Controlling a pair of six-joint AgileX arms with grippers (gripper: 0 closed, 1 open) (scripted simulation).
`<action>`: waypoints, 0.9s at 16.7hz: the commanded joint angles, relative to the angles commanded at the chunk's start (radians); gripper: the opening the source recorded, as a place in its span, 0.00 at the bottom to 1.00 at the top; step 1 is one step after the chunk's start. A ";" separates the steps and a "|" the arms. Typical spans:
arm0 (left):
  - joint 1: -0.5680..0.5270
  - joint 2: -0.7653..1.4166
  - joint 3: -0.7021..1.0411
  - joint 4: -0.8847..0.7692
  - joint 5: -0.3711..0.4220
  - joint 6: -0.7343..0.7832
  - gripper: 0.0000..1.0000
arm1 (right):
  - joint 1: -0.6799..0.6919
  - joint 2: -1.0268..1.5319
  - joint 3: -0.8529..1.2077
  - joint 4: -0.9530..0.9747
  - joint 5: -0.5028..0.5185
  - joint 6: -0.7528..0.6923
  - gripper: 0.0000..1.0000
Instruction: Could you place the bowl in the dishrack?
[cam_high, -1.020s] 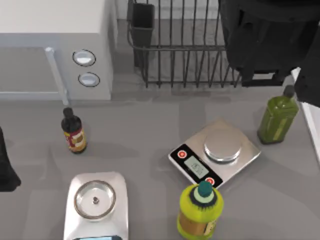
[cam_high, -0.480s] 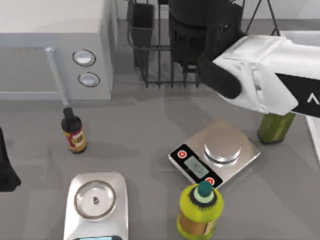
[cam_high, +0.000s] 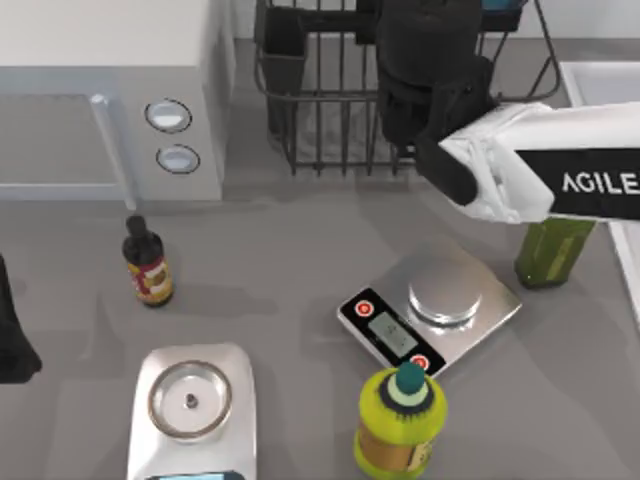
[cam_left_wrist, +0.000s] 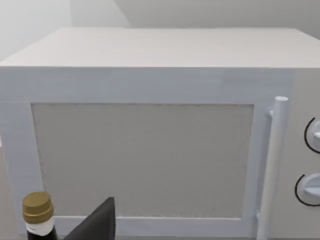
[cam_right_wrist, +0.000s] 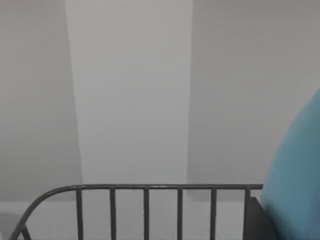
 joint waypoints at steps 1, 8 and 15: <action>0.000 0.000 0.000 0.000 0.000 0.000 1.00 | 0.000 0.000 0.000 0.000 0.000 0.000 0.00; 0.000 0.000 0.000 0.000 0.000 0.000 1.00 | 0.000 0.000 0.000 0.000 0.000 0.000 0.45; 0.000 0.000 0.000 0.000 0.000 0.000 1.00 | 0.000 0.000 0.000 0.000 0.000 0.000 0.98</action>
